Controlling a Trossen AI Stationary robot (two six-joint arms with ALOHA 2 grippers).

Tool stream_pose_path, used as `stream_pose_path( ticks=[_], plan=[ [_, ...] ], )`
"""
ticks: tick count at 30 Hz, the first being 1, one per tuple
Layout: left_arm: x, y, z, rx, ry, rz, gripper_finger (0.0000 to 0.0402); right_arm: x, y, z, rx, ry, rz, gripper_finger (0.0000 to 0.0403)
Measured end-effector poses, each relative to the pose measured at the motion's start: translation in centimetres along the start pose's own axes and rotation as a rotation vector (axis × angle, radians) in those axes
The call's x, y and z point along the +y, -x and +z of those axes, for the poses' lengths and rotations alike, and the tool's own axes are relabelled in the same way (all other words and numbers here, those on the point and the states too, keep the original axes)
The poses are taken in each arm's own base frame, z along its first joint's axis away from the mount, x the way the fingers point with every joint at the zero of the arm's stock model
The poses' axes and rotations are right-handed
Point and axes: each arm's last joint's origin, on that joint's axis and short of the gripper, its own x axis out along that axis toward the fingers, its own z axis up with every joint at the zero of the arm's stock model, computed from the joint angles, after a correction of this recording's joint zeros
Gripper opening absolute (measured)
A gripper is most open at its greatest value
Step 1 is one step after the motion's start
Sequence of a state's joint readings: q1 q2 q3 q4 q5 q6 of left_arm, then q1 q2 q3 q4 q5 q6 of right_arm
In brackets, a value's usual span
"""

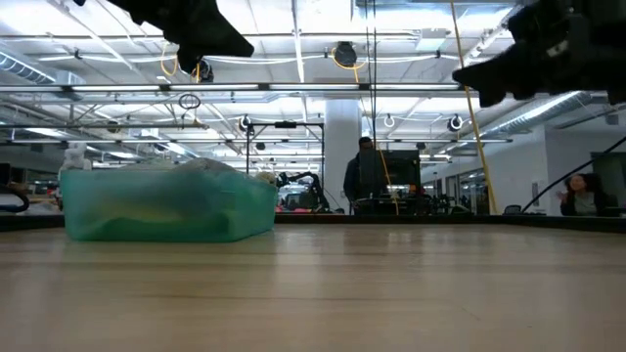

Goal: Fold microfiber towels
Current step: Return to Home Position

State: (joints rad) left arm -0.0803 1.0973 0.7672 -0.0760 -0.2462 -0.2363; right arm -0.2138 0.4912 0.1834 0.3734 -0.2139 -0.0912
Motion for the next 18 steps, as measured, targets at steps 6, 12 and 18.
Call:
stream_pose_path(
  ticks=[6,12,18],
  plan=[
    [0.0,0.0,-0.2,0.005,0.005,0.001,0.0007,0.9,0.8,-1.6,-0.007,-0.003,0.062,0.0000],
    [-0.1,0.0,-0.3,0.007,0.012,-0.007,0.0003,1.4,1.5,-1.8,-0.063,-0.008,0.089,0.0000],
    [-0.1,0.0,-0.2,0.006,0.026,-0.007,0.0005,1.7,2.2,-1.6,-0.088,-0.002,0.103,0.0000]
  ],
)
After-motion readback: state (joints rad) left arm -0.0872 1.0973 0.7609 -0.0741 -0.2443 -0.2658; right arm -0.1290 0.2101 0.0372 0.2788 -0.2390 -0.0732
